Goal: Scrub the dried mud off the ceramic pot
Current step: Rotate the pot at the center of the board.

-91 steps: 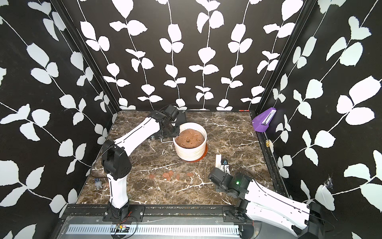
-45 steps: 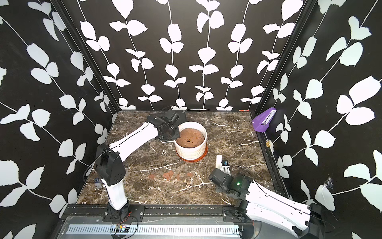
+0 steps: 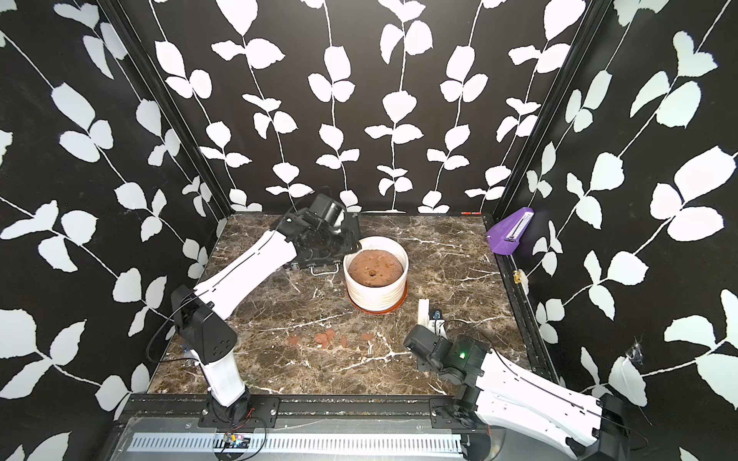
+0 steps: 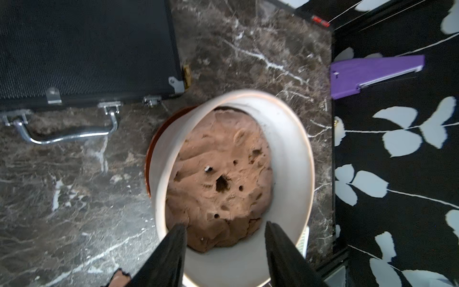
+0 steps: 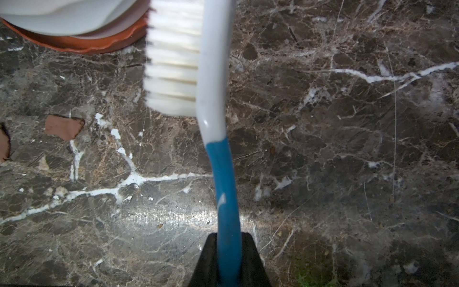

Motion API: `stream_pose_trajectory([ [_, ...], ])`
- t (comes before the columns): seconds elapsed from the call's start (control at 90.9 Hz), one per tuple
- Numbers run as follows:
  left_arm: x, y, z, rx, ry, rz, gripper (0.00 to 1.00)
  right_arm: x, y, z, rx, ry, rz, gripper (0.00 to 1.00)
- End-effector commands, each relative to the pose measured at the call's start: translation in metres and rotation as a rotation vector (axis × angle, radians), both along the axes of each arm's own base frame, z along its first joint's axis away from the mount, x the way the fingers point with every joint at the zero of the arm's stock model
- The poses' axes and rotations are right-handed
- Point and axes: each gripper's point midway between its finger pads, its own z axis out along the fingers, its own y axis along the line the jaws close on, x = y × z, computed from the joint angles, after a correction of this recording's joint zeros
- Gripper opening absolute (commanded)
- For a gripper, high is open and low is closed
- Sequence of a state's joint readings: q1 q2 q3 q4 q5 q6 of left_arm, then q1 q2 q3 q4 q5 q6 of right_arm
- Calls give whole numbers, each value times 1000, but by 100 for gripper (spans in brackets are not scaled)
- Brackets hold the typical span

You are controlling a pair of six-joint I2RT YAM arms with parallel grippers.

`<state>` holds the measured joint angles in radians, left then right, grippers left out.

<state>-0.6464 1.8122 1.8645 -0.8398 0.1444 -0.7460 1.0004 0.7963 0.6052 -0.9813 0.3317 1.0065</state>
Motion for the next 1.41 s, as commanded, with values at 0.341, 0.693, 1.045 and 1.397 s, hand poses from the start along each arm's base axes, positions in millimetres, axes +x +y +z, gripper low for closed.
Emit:
stream_pose_trajectory([
  [0.341, -2, 1, -40, 111, 8, -100, 51, 7, 17, 13, 52, -9, 12, 0],
  [0.693, -23, -9, -54, 96, -17, -146, 49, 18, 27, -5, 138, 86, -12, 0],
  [1.045, -29, 6, -13, 98, -171, -171, 54, 45, -12, -19, 75, 223, -119, 0],
  [1.397, -7, 42, -28, 259, -228, -73, 56, 66, -26, -49, 41, 333, -156, 0],
])
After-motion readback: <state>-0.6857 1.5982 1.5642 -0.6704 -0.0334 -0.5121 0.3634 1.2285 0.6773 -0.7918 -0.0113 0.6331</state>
